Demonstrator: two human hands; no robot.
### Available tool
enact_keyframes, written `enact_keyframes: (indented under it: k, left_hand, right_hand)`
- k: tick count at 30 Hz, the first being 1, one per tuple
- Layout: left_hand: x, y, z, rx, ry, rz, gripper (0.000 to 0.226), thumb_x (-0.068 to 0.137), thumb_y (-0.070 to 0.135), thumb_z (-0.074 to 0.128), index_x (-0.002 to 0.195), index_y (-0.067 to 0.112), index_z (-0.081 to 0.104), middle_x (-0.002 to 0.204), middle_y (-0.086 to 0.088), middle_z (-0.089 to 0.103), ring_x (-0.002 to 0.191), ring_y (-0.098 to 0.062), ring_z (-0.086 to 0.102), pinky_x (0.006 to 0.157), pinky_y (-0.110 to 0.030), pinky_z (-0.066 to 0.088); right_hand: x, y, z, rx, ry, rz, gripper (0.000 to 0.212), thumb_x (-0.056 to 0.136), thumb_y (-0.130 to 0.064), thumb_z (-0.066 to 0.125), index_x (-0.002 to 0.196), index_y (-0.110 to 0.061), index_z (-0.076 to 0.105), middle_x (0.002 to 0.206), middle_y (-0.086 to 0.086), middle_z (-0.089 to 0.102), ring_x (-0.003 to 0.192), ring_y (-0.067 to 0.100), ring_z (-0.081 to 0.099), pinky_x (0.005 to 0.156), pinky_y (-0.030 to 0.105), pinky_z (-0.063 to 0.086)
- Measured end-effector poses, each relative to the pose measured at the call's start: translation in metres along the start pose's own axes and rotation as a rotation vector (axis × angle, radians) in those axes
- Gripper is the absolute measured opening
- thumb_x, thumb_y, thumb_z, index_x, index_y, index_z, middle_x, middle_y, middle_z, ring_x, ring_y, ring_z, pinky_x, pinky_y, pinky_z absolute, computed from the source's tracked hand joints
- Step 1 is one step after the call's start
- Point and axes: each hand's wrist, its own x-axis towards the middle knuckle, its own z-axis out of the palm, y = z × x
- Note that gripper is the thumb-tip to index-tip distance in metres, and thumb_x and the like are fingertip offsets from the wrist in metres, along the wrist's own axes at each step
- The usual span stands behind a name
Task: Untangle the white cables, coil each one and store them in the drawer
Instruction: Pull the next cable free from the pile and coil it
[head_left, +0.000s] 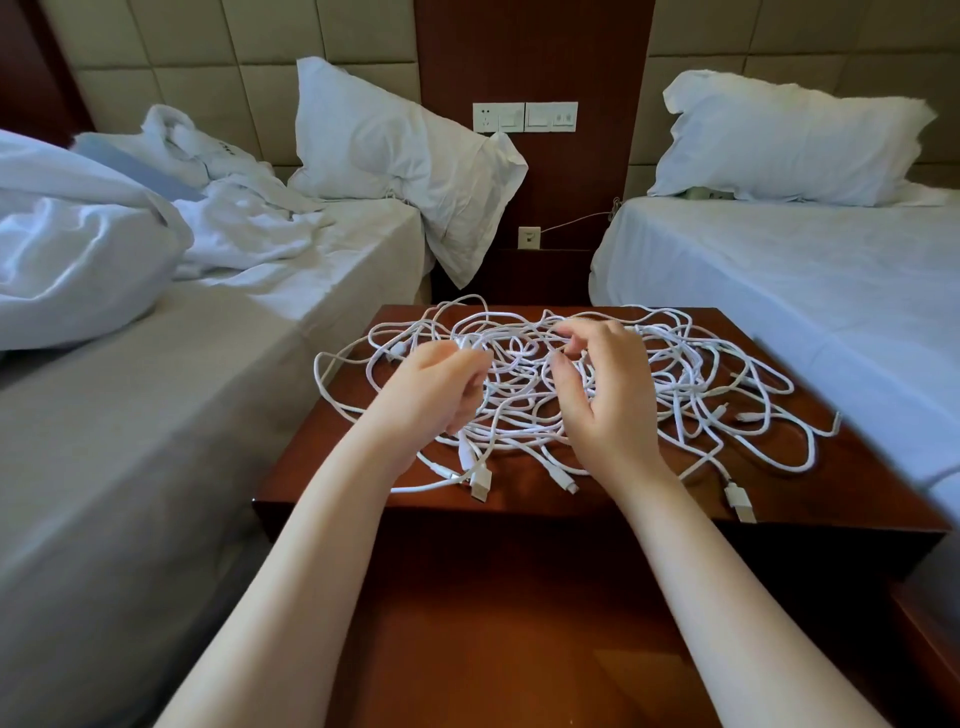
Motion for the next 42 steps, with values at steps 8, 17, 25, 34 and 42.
enact_keyframes:
  k: [8,17,25,34,42]
  left_hand:
    - [-0.003,-0.001,0.004,0.072,-0.138,0.025,0.04,0.096,0.025,0.044,0.059,0.012,0.039,0.047,-0.001,0.038,0.049,-0.017,0.03,0.055,-0.031,0.031]
    - [0.004,-0.003,-0.008,-0.144,0.336,0.115,0.054,0.104,0.02,0.03,0.054,0.015,0.051,0.047,0.002,0.056,0.049,-0.016,0.053,0.055,-0.026,0.047]
    - [0.0,0.0,-0.004,-0.354,-0.095,0.035,0.042,0.104,0.019,0.029,0.062,0.013,0.032,0.042,0.007,0.027,0.038,-0.008,0.019,0.039,-0.018,0.021]
    - [-0.006,0.002,-0.001,-0.388,-0.399,-0.013,0.039,0.088,0.036,0.04,0.053,0.019,0.04,0.041,0.008,0.027,0.037,-0.005,0.02,0.036,-0.015,0.023]
    - [-0.008,0.006,0.005,-0.304,-0.366,-0.089,0.054,0.098,0.038,0.032,0.046,0.02,0.034,0.04,0.006,0.023,0.036,-0.007,0.017,0.036,-0.015,0.018]
  right_hand:
    - [0.015,-0.011,-0.006,0.141,-0.204,-0.116,0.026,0.094,-0.032,0.05,0.092,-0.012,0.067,0.091,-0.007,0.061,0.093,0.015,0.05,0.083,0.019,0.037]
    - [0.011,0.006,-0.016,0.072,-0.266,-0.044,0.01,0.09,-0.006,0.059,0.082,-0.01,0.061,0.076,-0.003,0.059,0.07,0.011,0.055,0.065,0.028,0.049]
    - [0.015,0.002,-0.023,-0.048,-0.381,0.127,0.027,0.094,-0.019,0.055,0.12,-0.02,0.062,0.105,-0.008,0.061,0.104,0.007,0.054,0.089,0.019,0.042]
    - [0.02,-0.028,-0.027,0.5,-0.606,0.198,0.032,0.097,-0.037,0.046,0.127,-0.036,0.056,0.126,-0.012,0.059,0.121,0.0,0.05,0.102,0.028,0.042]
    - [0.019,-0.032,-0.029,0.524,-0.624,0.219,0.024,0.098,-0.033,0.049,0.104,-0.017,0.065,0.1,-0.001,0.065,0.094,0.011,0.06,0.086,0.033,0.048]
